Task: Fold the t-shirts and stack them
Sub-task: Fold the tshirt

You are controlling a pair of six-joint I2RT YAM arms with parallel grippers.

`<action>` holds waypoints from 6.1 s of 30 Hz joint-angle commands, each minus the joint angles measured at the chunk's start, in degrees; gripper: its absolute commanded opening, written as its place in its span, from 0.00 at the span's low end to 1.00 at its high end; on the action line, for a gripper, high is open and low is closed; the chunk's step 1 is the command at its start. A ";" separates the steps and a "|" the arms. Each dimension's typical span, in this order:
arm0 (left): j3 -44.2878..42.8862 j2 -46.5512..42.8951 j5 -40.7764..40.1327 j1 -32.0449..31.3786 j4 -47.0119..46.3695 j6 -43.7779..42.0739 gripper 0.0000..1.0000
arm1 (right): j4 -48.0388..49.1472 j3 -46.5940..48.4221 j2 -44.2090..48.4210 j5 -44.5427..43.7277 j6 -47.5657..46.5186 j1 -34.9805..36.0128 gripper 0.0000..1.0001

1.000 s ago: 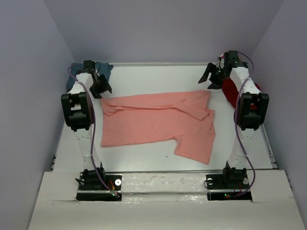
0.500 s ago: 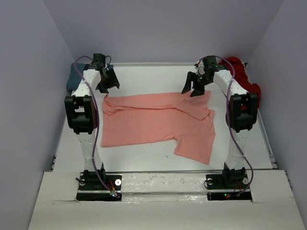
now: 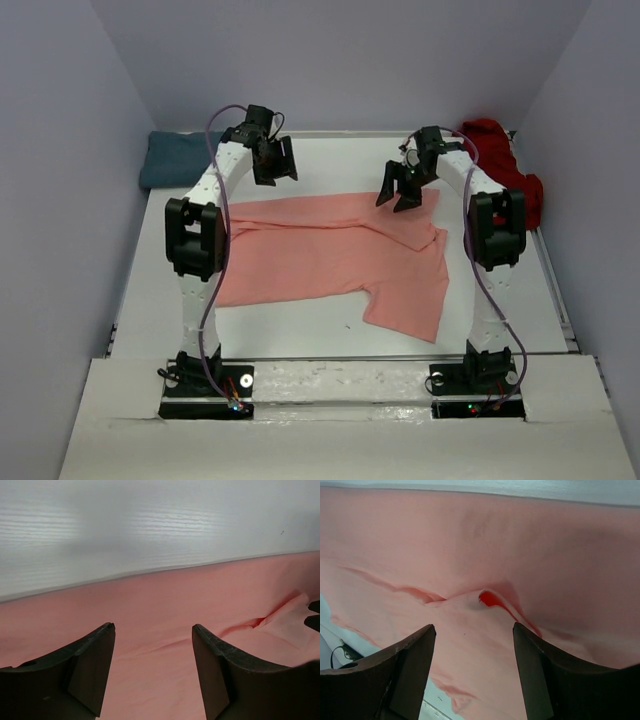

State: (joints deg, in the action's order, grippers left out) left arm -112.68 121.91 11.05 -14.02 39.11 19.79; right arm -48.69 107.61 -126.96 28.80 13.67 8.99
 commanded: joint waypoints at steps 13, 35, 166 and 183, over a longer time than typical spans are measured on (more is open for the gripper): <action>-13.18 15.11 11.45 -4.70 0.97 -0.72 0.72 | 2.81 4.62 -4.00 -0.67 -1.28 1.29 0.65; -9.84 13.27 14.27 -13.31 2.11 1.04 0.71 | 1.49 8.14 -7.16 -1.81 -1.28 1.29 0.57; -12.74 17.31 8.64 -10.50 6.68 1.57 0.70 | -2.38 1.90 1.36 -4.19 6.98 -10.75 0.43; -12.47 17.66 8.90 -10.41 6.59 1.39 0.70 | -1.41 2.69 -0.04 -1.81 8.83 -10.75 0.11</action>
State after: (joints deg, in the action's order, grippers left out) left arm -125.21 141.14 20.56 -25.19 44.14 22.35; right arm -51.99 107.85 -128.70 25.45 21.85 -2.15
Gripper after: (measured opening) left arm 0.702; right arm 0.144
